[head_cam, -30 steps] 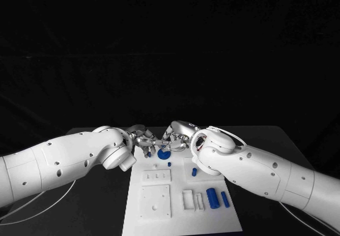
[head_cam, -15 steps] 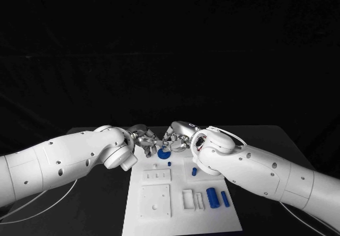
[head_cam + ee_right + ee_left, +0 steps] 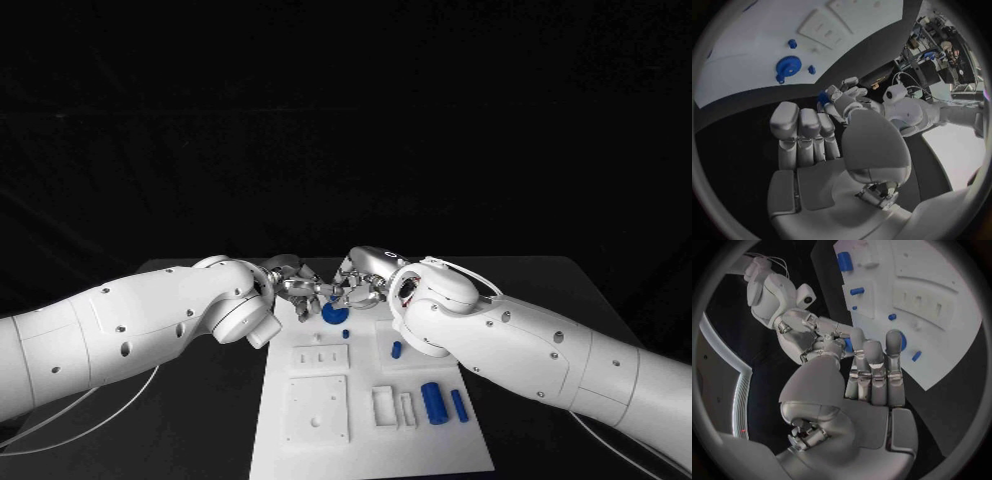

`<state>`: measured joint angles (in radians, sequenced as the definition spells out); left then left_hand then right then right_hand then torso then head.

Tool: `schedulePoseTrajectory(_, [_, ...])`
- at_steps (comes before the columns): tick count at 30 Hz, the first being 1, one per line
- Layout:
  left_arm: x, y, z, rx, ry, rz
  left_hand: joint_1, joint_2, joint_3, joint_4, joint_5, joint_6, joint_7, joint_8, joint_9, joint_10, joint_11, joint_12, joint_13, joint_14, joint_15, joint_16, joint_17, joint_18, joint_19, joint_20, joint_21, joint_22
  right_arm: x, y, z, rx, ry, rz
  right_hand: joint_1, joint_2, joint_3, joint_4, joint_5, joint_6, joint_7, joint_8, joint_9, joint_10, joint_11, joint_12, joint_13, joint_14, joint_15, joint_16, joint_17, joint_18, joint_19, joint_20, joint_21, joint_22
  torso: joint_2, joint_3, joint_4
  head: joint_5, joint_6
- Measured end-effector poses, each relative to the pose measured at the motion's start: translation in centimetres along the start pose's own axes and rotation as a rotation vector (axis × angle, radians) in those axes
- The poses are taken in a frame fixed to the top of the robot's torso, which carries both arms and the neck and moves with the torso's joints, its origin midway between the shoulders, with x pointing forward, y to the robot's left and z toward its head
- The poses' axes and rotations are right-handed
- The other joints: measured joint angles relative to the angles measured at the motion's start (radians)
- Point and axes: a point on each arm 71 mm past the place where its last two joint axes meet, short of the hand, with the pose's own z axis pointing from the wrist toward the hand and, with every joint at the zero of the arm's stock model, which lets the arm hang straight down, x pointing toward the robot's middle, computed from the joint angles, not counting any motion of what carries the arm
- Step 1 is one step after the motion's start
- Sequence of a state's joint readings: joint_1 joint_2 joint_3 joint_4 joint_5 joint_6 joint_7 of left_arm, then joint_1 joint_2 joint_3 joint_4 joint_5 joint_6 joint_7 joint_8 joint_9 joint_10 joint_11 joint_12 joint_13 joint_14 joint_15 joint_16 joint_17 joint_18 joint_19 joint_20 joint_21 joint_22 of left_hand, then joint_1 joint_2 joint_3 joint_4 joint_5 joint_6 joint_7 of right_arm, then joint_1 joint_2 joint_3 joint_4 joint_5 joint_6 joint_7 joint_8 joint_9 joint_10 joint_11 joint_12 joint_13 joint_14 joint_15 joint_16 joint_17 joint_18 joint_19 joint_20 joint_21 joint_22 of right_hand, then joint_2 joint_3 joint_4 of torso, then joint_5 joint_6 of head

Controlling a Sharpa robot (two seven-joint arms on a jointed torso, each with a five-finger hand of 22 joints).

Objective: Assemble the parts on the task board

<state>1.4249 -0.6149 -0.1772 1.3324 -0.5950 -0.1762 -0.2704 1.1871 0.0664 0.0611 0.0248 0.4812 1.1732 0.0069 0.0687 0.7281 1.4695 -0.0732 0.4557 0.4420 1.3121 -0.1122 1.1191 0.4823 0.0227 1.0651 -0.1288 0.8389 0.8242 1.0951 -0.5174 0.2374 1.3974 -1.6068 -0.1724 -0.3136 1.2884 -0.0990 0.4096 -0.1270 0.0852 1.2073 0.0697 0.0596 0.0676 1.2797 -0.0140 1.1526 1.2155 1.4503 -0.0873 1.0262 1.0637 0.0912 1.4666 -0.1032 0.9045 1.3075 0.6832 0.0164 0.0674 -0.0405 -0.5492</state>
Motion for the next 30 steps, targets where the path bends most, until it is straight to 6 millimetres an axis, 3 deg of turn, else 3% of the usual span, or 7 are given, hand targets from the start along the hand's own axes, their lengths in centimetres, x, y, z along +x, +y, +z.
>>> schedulePoseTrajectory(2, [0.0,0.0,0.0,0.000,0.002,-0.002,-0.004,0.004,0.020,-0.026,0.000,0.000,0.000,0.000,0.000,0.002,-0.001,0.000,0.003,0.000,0.000,0.000,0.002,0.000,0.002,-0.002,-0.008,0.010,0.0,0.0,0.0,0.000,0.000,-0.001,0.000,0.000,0.000,0.000,0.000,0.000,0.000,0.000,-0.001,0.000,0.000,0.000,0.000,0.000,0.000,0.000,0.000,0.000,0.000,0.000,0.000,0.000,0.000,0.0000,-0.0005,0.001,0.000])
schedulePoseTrajectory(16, [-0.2,0.1,0.0,-0.004,0.006,-0.013,-0.008,0.008,0.032,-0.040,0.019,0.000,0.000,-0.004,0.001,0.003,0.000,0.004,0.005,0.000,0.000,0.004,0.005,0.000,0.007,-0.007,-0.016,0.034,-0.3,-0.3,-0.6,-0.004,-0.011,0.001,-0.011,-0.012,-0.068,0.054,0.012,-0.052,0.010,0.005,-0.002,-0.005,0.003,-0.020,-0.016,0.000,0.000,-0.005,-0.007,0.000,0.000,0.000,-0.016,0.000,0.000,0.0012,-0.0012,0.006,0.000])
schedulePoseTrajectory(21, [-0.4,0.4,0.0,-0.011,0.002,-0.014,-0.009,0.009,0.029,-0.045,0.019,0.000,0.000,-0.002,0.001,0.003,0.000,0.004,0.005,0.000,0.000,0.004,0.005,0.000,0.007,-0.007,-0.018,0.039,-0.5,-0.6,-1.0,-0.008,-0.019,0.007,-0.013,-0.031,-0.094,0.072,0.031,-0.082,0.017,0.007,0.002,-0.019,0.007,-0.045,-0.036,-0.002,0.002,-0.011,-0.011,0.000,0.000,0.000,-0.026,0.000,0.000,0.0016,-0.0007,0.007,0.000])
schedulePoseTrajectory(25, [-0.7,0.6,0.0,-0.019,-0.005,-0.013,-0.009,0.009,0.025,-0.049,0.019,0.000,0.000,-0.002,0.001,0.003,0.000,0.004,0.005,0.004,-0.004,0.004,0.006,0.000,0.007,-0.007,-0.024,0.048,-0.7,-1.6,-1.5,0.005,-0.022,0.010,-0.003,-0.048,-0.151,0.098,0.043,-0.141,0.033,0.006,-0.003,-0.047,0.017,-0.079,-0.072,-0.004,0.014,-0.025,-0.022,0.000,0.000,0.011,-0.047,0.000,0.000,0.0017,-0.0010,0.010,0.000])
schedulePoseTrajectory(28, [-0.8,0.8,-0.1,-0.024,-0.010,-0.010,-0.008,0.010,0.024,-0.050,0.019,0.000,0.000,-0.002,0.001,0.003,0.000,0.004,0.005,0.004,-0.004,0.004,0.007,0.000,0.011,-0.011,-0.024,0.049,-0.9,-2.9,-2.4,0.022,-0.020,0.013,0.014,-0.048,-0.170,0.094,0.045,-0.222,0.046,0.006,-0.006,-0.072,0.025,-0.117,-0.121,-0.008,0.018,-0.032,-0.029,-0.006,-0.003,0.014,-0.066,0.000,0.000,0.0017,-0.0012,0.012,-0.002])
schedulePoseTrajectory(30, [-1.0,0.9,-0.1,-0.029,-0.013,-0.007,-0.008,0.010,0.022,-0.052,0.019,0.000,0.000,-0.002,0.001,0.003,0.000,0.004,0.005,0.004,-0.004,0.004,0.007,0.000,0.014,-0.007,-0.024,0.054,-1.1,-4.0,-3.0,0.038,-0.019,0.013,0.015,-0.048,-0.175,0.090,0.055,-0.236,0.049,0.006,-0.006,-0.078,0.023,-0.119,-0.136,-0.009,0.020,-0.032,-0.032,-0.006,-0.004,0.014,-0.070,0.000,0.000,0.0018,-0.0012,0.014,-0.004])
